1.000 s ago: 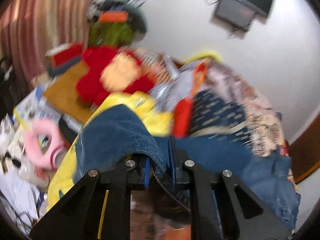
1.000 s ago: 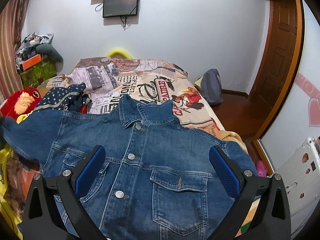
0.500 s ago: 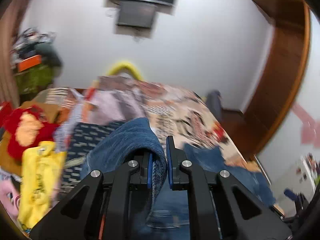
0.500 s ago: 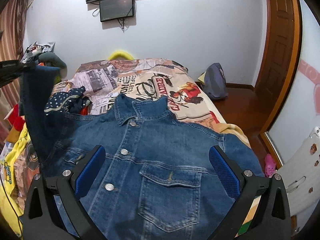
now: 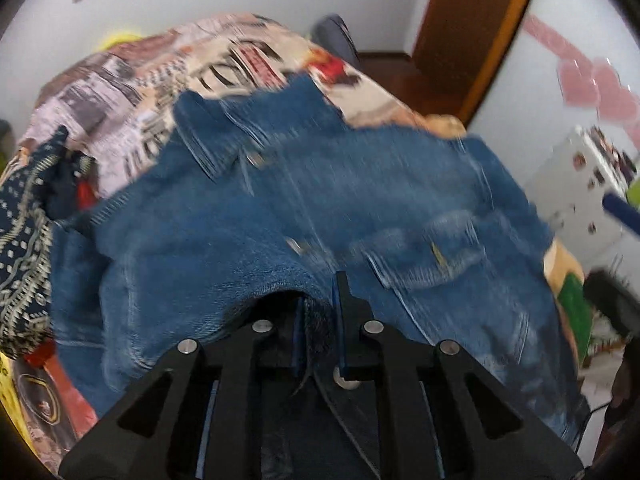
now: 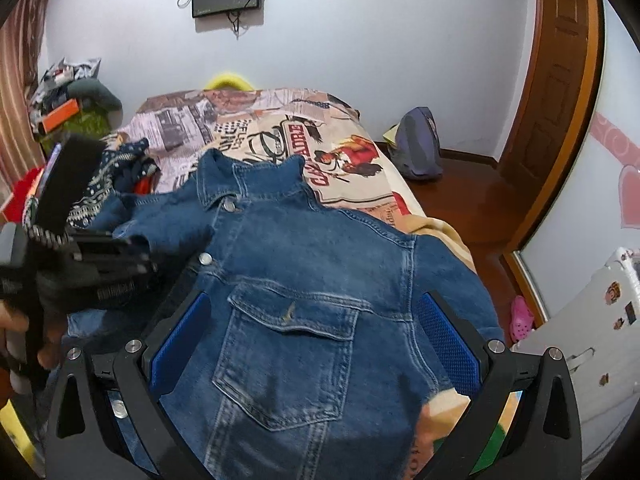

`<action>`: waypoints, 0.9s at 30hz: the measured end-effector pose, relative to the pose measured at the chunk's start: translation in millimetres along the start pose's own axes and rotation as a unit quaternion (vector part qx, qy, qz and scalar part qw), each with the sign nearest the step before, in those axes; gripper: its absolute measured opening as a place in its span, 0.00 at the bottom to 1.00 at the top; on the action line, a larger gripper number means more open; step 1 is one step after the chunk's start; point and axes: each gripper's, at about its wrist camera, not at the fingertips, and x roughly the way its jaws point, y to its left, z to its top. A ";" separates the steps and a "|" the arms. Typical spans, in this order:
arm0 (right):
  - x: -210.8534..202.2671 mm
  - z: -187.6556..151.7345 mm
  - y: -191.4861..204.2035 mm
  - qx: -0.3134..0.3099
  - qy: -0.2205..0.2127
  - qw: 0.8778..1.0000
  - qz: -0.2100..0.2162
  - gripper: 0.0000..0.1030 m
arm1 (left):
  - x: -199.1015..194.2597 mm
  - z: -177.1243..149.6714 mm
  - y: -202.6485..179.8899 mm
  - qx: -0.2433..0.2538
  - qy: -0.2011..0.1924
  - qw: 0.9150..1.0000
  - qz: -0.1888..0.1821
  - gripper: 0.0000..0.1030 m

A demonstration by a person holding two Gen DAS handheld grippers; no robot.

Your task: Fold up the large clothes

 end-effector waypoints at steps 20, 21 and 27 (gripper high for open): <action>5.4 34.7 82.9 -0.108 -0.005 0.991 0.075 1.00 | -111.4 -74.0 104.6 -0.068 -0.071 0.987 0.126 0.88; 7.4 36.3 90.5 -0.120 -0.004 0.989 0.082 1.00 | -110.4 -80.1 113.3 -0.077 -0.066 0.986 0.133 0.88; 38.3 39.2 155.3 -0.188 0.041 0.972 0.137 1.00 | -96.7 -121.4 160.1 -0.126 -0.027 0.980 0.154 0.88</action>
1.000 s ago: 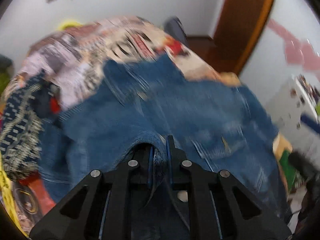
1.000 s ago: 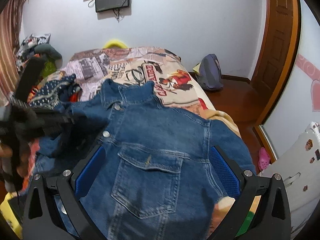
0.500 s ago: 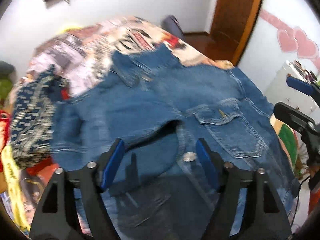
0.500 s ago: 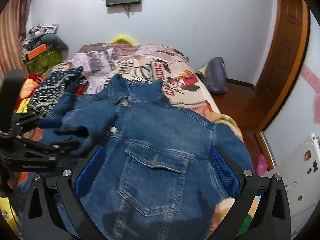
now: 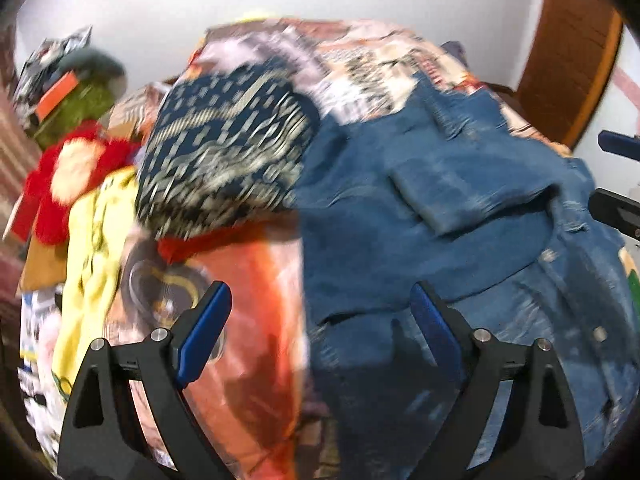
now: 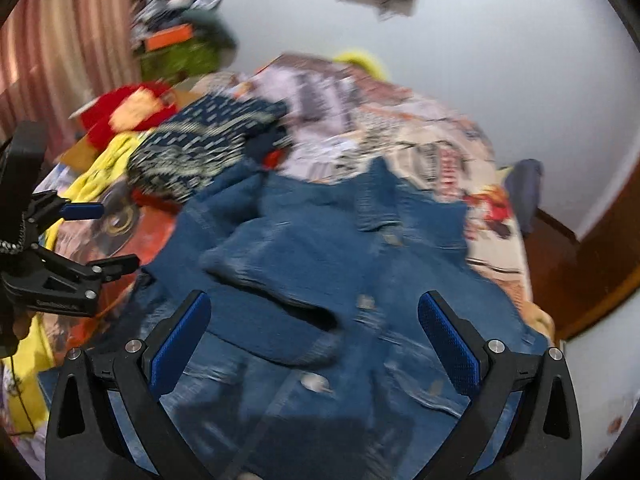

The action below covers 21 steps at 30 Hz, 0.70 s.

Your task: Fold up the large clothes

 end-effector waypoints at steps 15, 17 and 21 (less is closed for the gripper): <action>107.2 9.3 50.0 -0.113 0.094 0.989 0.016 0.47 | 79.8 -29.2 21.8 -0.004 0.078 0.997 0.006 0.88; 109.0 13.8 48.0 -0.106 0.097 0.989 0.040 0.24 | 87.9 -27.6 22.4 -0.012 0.082 0.997 0.001 0.88; 91.9 33.0 43.1 -0.093 0.068 0.993 0.041 0.14 | 92.0 -23.0 27.7 -0.030 0.070 0.997 0.013 0.88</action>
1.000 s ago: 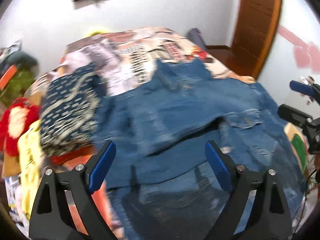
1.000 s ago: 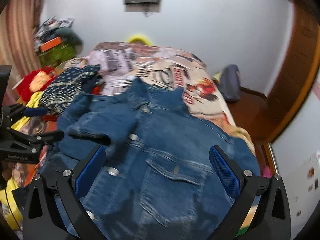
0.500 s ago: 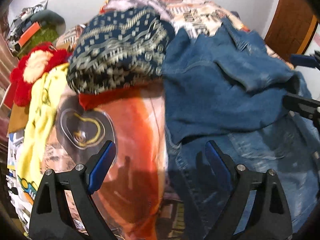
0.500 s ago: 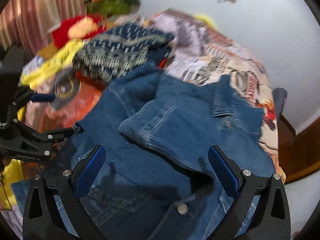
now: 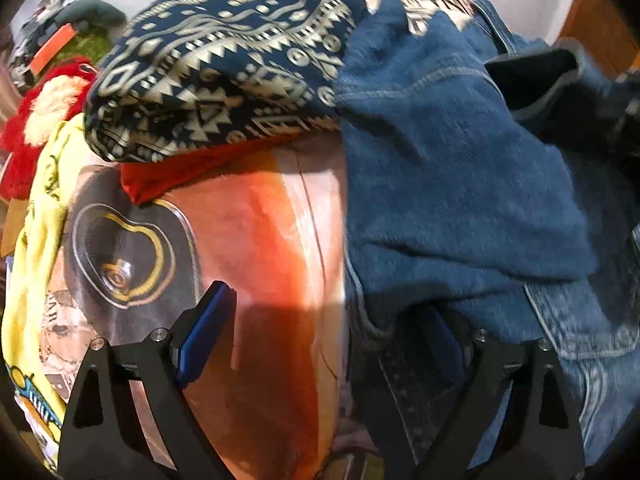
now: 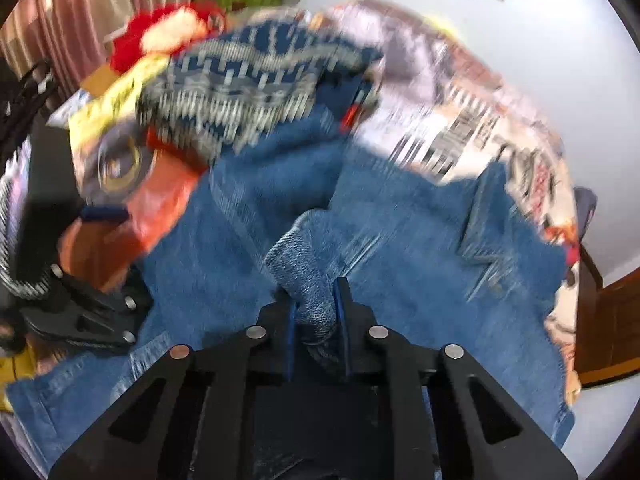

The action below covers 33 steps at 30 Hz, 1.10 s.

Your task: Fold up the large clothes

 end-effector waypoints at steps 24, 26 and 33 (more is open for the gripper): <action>-135.8 -70.8 -165.3 0.255 -0.141 0.953 -0.085 0.10 | -12.6 11.6 -19.3 -0.028 -0.012 0.996 0.082 0.88; -130.3 -92.1 -173.6 0.273 -0.122 0.951 -0.084 0.10 | -14.2 11.6 -22.3 -0.023 -0.010 0.996 0.083 0.88; -112.7 -161.4 -188.5 0.341 -0.079 0.934 -0.071 0.10 | -20.0 9.1 -26.4 -0.019 -0.006 0.996 0.083 0.88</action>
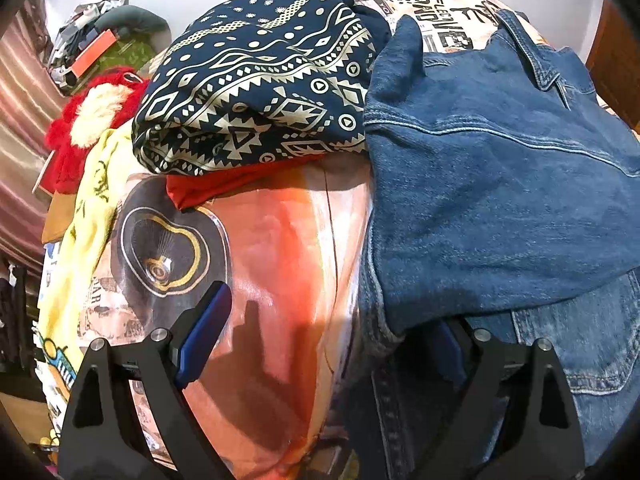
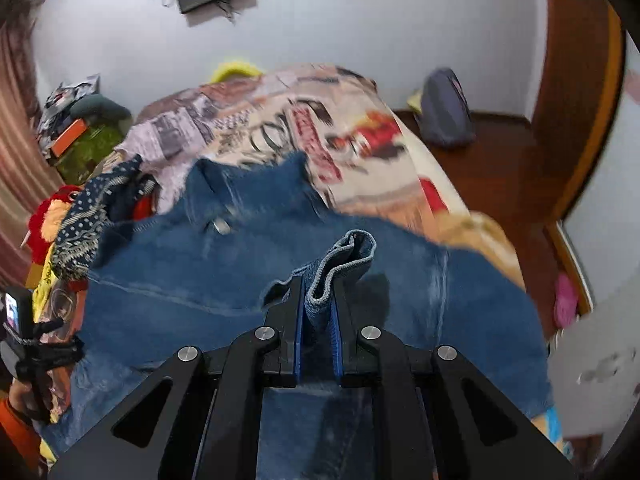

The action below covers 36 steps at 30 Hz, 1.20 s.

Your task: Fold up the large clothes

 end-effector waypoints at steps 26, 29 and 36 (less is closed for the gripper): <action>-13.8 9.7 -32.3 0.007 -0.026 1.000 -0.002 0.08 | -48.9 8.2 -40.3 0.050 -0.044 0.997 -0.035 0.89; 14.1 -13.9 -53.8 0.041 0.025 0.999 -0.009 0.08 | -42.9 3.9 -41.3 0.050 -0.032 0.997 -0.038 0.89; 26.1 -47.5 -78.0 0.079 0.078 0.994 -0.008 0.11 | -53.5 -0.5 -39.9 0.057 -0.036 0.997 -0.040 0.89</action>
